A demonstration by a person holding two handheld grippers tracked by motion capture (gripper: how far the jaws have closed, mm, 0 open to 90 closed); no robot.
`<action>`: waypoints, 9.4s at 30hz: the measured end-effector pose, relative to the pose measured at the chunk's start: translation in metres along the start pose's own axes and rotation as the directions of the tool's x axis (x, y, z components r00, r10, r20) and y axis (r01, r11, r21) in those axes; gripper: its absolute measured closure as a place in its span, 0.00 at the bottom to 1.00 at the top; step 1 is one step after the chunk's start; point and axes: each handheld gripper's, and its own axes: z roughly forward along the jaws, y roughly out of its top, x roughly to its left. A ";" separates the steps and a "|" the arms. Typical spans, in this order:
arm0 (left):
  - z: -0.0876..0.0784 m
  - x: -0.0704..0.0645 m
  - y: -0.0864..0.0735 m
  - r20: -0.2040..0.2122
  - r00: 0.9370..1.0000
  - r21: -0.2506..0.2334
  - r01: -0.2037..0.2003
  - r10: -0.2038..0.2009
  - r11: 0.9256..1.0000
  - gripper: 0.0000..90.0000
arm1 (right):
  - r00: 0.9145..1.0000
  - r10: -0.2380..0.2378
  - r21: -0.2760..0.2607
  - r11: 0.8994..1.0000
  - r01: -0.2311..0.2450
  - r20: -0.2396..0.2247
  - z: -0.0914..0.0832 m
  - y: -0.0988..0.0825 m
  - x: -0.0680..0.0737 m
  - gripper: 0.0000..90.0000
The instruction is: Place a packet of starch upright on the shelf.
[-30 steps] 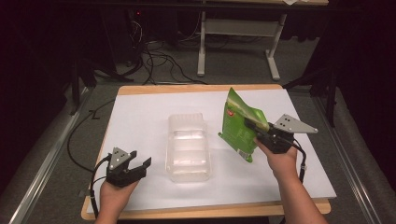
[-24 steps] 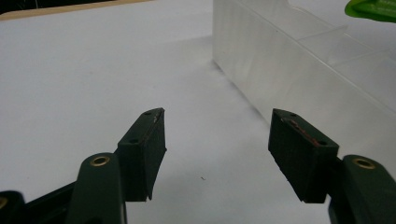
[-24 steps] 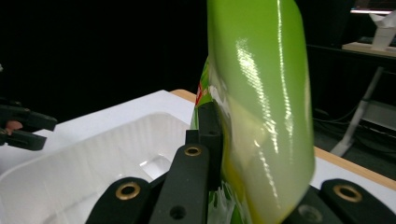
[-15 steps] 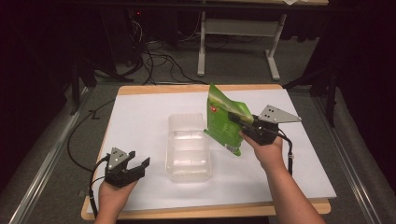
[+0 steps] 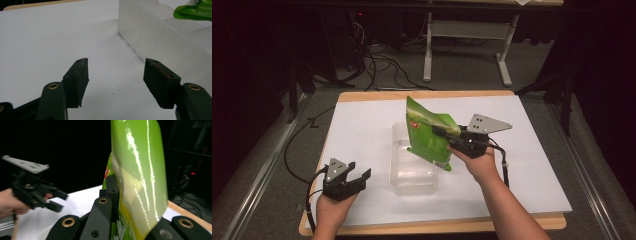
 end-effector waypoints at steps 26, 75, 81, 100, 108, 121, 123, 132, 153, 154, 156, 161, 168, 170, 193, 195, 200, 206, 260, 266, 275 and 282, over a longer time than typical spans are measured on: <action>0.000 0.000 -0.001 -0.005 1.000 0.005 -0.001 0.001 1.000 0.41 | 0.995 0.006 0.074 0.997 0.002 -0.103 0.031 -0.010 0.015 1.00; 0.002 -0.005 0.000 0.007 1.000 0.012 -0.008 0.007 1.000 0.42 | 0.999 -0.004 0.107 0.994 0.009 -0.051 0.030 -0.019 0.024 0.75; 0.004 -0.010 0.001 0.020 1.000 0.013 -0.013 0.013 1.000 0.46 | 1.000 0.000 0.115 0.993 0.000 0.000 0.009 -0.024 0.024 0.74; 0.006 -0.021 0.002 0.056 0.998 -0.005 -0.006 0.006 1.000 0.50 | 0.986 0.054 0.166 0.983 -0.081 0.159 -0.045 -0.060 0.012 0.76; 0.011 -0.026 0.002 0.075 0.997 -0.001 -0.005 0.005 1.000 0.54 | 0.969 0.083 0.212 0.968 -0.133 0.233 -0.058 -0.076 0.010 0.80; 0.019 -0.035 -0.001 0.109 0.994 0.033 0.024 -0.027 0.999 0.82 | 0.959 0.091 0.301 0.938 -0.173 0.268 -0.038 -0.093 0.025 0.91; 0.020 -0.037 -0.002 0.119 0.993 0.043 0.019 -0.024 0.999 0.90 | 0.963 0.084 0.310 0.937 -0.165 0.258 -0.034 -0.092 0.031 0.96; 0.027 -0.049 -0.005 0.140 0.990 0.061 0.007 -0.016 0.998 1.00 | 0.967 0.074 0.343 0.926 -0.157 0.244 -0.022 -0.096 0.039 1.00; 0.032 -0.057 -0.008 0.171 0.985 0.085 0.003 -0.018 0.996 1.00 | 0.966 0.073 0.361 0.918 -0.163 0.250 -0.003 -0.104 0.045 1.00; 0.032 -0.057 -0.008 0.171 0.985 0.086 0.006 -0.021 0.996 1.00 | 0.966 0.070 0.363 0.918 -0.160 0.249 -0.002 -0.104 0.045 1.00; 0.032 -0.057 -0.008 0.172 0.985 0.088 0.006 -0.022 0.996 1.00 | 0.966 0.069 0.362 0.918 -0.159 0.248 0.000 -0.104 0.046 1.00; 0.032 -0.056 -0.008 0.174 0.985 0.088 0.001 -0.016 0.996 1.00 | 0.971 0.063 0.368 0.918 -0.148 0.233 0.007 -0.104 0.049 1.00; 0.032 -0.057 -0.008 0.172 0.985 0.089 -0.002 -0.013 0.996 1.00 | 0.975 0.050 0.389 0.912 -0.133 0.216 0.020 -0.106 0.052 1.00; 0.032 -0.057 -0.009 0.168 0.986 0.091 -0.006 -0.010 0.996 1.00 | 0.976 0.059 0.388 0.911 -0.138 0.209 0.020 -0.106 0.051 1.00; 0.031 -0.059 -0.008 0.118 0.993 0.067 -0.016 0.008 0.998 0.97 | 0.971 0.070 0.350 0.925 -0.149 0.230 0.010 -0.101 0.042 1.00; 0.031 -0.059 -0.008 0.119 0.993 0.067 -0.019 0.011 0.998 0.97 | 0.970 0.078 0.341 0.927 -0.156 0.232 0.007 -0.099 0.041 1.00; 0.031 -0.060 -0.007 0.126 0.992 0.069 -0.029 0.020 0.997 0.98 | 0.978 0.064 0.371 0.918 -0.136 0.200 0.012 -0.102 0.047 1.00; 0.029 -0.059 -0.007 0.130 0.991 0.063 -0.023 0.015 0.998 0.97 | 0.980 0.057 0.301 0.947 -0.115 0.193 0.010 -0.085 0.050 0.94; 0.006 -0.018 0.004 0.076 0.997 0.022 -0.019 0.018 1.000 0.65 | 0.963 0.136 0.206 0.961 -0.185 0.232 -0.023 -0.071 0.026 0.54; -0.001 0.008 0.003 -0.020 0.998 0.057 -0.050 0.051 0.997 0.56 | 0.925 0.104 0.228 0.954 -0.196 0.365 -0.067 -0.081 0.004 0.50; 0.008 0.014 -0.003 -0.018 1.000 0.106 0.012 -0.010 0.994 0.51 | 0.873 0.177 0.239 0.920 -0.311 0.455 -0.095 -0.120 -0.014 0.41; 0.011 0.012 -0.003 -0.027 0.999 0.112 0.021 -0.018 0.993 0.50 | 0.869 0.186 0.232 0.919 -0.319 0.459 -0.100 -0.122 -0.017 0.41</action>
